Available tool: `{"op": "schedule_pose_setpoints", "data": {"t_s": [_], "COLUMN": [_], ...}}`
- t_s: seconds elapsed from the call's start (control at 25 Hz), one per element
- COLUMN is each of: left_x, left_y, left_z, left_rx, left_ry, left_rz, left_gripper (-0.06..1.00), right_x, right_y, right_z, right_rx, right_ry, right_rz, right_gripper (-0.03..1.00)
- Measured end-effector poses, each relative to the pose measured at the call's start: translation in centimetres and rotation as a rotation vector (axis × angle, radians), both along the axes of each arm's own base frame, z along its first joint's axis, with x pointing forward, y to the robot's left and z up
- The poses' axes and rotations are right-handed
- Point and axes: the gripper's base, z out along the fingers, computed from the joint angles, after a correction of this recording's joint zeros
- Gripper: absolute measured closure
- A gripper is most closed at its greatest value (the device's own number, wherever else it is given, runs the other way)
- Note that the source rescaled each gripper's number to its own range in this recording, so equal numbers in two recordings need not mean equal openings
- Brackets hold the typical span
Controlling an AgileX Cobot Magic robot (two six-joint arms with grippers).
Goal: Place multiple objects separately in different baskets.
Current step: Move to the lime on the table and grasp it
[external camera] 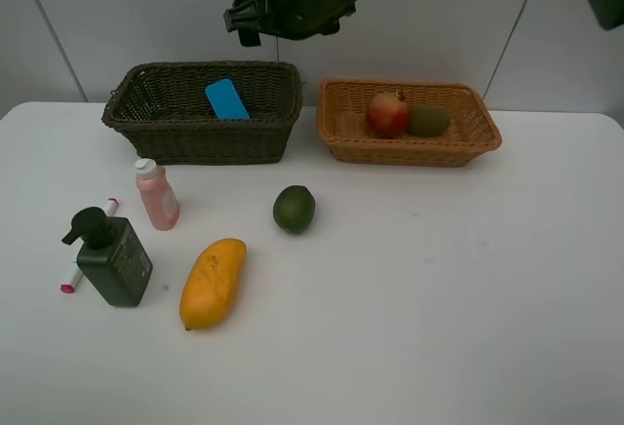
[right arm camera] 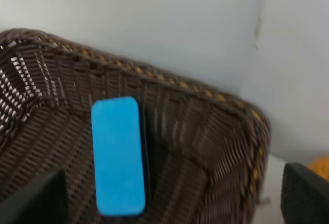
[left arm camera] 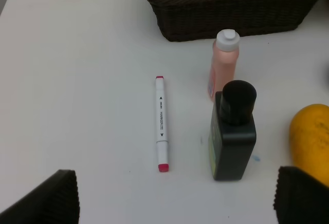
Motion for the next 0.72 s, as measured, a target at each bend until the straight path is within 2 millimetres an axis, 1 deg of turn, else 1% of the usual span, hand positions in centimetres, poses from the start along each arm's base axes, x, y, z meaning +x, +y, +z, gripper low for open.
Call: {"op": "schedule_pose_setpoints", "data": {"t_s": [0.12, 0.36, 0.48, 0.72], "left_x": [0.0, 0.0, 0.0, 0.0], "left_y": [0.0, 0.0, 0.0, 0.0], "left_z": [0.0, 0.0, 0.0, 0.0], "left_rx": [0.000, 0.000, 0.000, 0.000], "left_ry": [0.000, 0.000, 0.000, 0.000], "left_rz": [0.000, 0.000, 0.000, 0.000], "left_gripper": [-0.05, -0.05, -0.05, -0.05], "right_x": [-0.9, -3.4, -4.8, -7.7], "right_y": [-0.3, -0.8, -0.7, 0.2], "right_z": [0.5, 0.4, 0.6, 0.4], "right_rx": [0.014, 0.016, 0.013, -0.070], "right_ry": [0.065, 0.212, 0.276, 0.354], "right_rz": [-0.058, -0.197, -0.280, -0.428], "right_gripper": [-0.03, -0.03, -0.03, -0.03]}}
